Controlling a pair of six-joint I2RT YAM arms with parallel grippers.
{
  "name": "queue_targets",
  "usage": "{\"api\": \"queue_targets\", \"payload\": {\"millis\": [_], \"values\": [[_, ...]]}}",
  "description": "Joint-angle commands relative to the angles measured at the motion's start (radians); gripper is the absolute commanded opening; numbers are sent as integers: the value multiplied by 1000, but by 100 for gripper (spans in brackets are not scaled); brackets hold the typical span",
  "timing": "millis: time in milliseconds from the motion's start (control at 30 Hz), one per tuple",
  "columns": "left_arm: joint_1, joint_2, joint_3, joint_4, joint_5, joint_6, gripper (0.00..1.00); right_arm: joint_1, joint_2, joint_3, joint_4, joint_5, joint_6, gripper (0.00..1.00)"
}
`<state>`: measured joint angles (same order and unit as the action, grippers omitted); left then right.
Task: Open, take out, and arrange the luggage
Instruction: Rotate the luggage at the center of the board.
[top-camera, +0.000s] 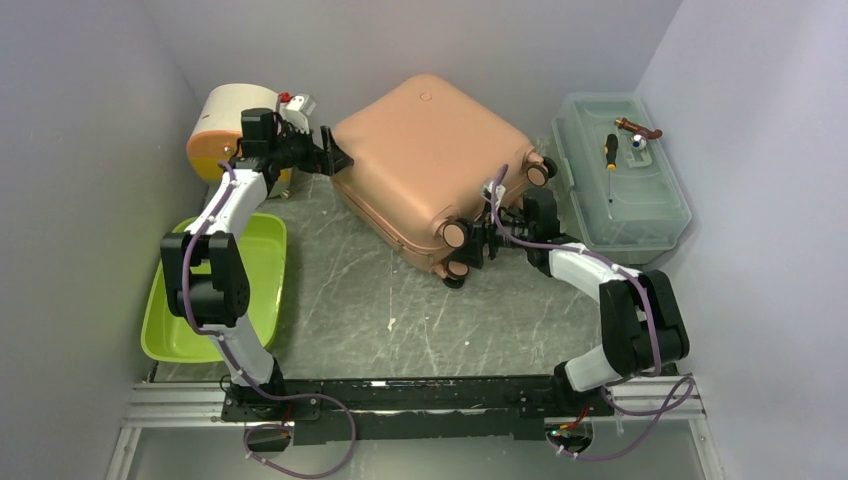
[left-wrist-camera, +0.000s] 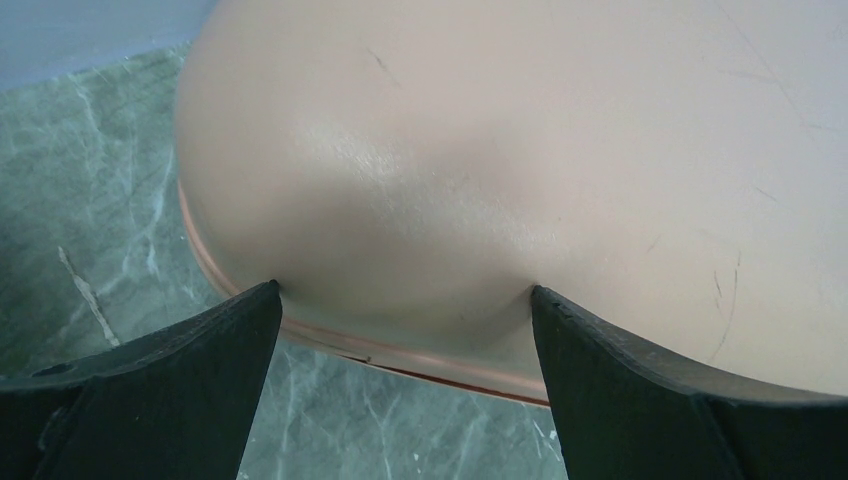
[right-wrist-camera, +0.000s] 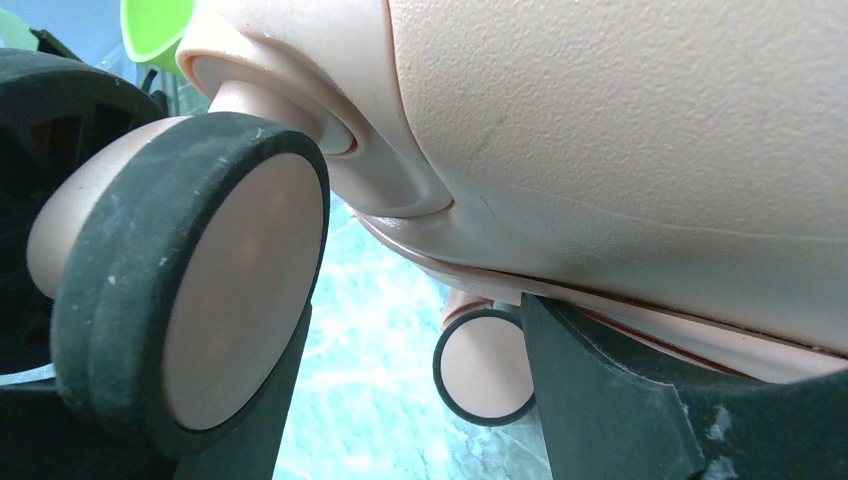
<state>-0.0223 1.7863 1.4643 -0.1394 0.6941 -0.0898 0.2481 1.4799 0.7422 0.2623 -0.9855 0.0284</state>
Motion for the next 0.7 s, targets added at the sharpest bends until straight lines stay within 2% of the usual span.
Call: {"api": "queue_targets", "payload": {"millis": [0,233,400,533,667], "values": [[-44,36,-43,-158,66,9,99,-40,104,206,328,282,57,78],[-44,13,31,-132,80,-6,99,-72,50,147,355,256,84,78],[-42,3,98,-6,95,-62,99,-77,-39,88,300,225,59,81],[-31,39,161,64,75,-108,99,-78,-135,134,26,216,-49,85],[-13,53,187,129,103,-164,99,-91,-269,211,-257,216,-49,85]]}}
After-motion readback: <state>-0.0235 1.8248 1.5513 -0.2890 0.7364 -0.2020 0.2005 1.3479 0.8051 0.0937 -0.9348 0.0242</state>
